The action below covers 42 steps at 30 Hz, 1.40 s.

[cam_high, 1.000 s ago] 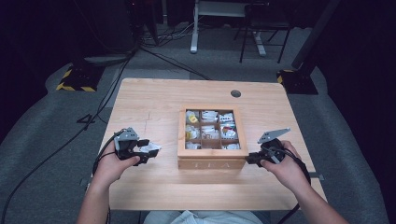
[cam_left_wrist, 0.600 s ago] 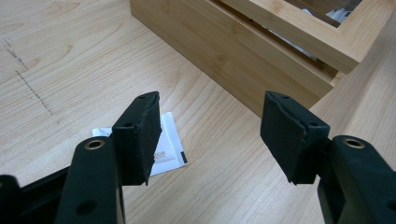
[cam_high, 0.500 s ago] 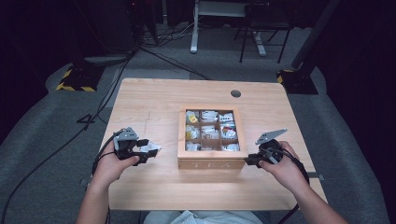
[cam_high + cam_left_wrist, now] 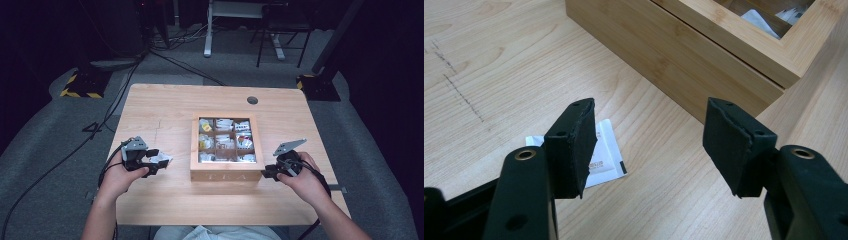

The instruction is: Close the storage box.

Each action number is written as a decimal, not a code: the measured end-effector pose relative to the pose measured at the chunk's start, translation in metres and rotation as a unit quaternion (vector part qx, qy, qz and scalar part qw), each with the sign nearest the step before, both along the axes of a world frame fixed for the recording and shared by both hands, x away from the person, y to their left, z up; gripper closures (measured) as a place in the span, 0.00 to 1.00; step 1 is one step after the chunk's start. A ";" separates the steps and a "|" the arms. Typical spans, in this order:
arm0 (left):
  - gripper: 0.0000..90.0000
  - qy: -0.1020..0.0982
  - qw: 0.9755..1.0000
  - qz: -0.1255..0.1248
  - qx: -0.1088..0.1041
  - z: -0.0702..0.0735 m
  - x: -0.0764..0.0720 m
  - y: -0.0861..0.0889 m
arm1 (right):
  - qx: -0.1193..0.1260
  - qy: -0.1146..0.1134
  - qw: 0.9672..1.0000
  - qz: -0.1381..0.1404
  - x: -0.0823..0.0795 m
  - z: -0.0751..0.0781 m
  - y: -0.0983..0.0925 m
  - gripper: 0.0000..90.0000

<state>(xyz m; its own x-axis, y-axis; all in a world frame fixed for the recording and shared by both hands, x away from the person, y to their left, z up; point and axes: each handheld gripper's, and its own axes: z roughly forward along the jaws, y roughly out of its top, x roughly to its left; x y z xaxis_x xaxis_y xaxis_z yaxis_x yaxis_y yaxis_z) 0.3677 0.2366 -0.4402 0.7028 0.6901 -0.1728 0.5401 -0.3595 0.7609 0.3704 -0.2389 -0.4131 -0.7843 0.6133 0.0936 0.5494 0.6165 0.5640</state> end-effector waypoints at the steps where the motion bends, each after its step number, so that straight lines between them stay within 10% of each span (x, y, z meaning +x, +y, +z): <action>1: 0.43 0.002 1.000 0.000 0.000 0.000 0.000 0.000 | 0.003 -0.002 1.000 -0.001 0.000 0.001 -0.001 0.77; 11: 0.43 -0.004 1.000 0.014 0.000 0.001 -0.010 0.009 | 0.063 -0.068 0.995 -0.023 0.007 0.011 -0.021 0.45; 21: 0.42 0.000 0.999 0.040 0.010 -0.003 -0.018 0.023 | 0.114 -0.111 0.986 -0.049 0.021 0.014 -0.048 0.33; 42: 0.40 0.027 0.997 0.071 0.021 -0.027 -0.008 0.040 | 0.088 -0.122 0.979 -0.137 0.053 -0.036 -0.110 0.30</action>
<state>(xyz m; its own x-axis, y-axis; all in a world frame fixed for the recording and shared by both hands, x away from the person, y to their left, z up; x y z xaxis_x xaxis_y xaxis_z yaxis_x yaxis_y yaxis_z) 0.3598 0.2763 -0.4672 0.5877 0.7894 -0.1773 0.6277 -0.3066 0.7155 0.4231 -0.3488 -0.4488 -0.6050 0.7948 0.0468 0.5161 0.3467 0.7832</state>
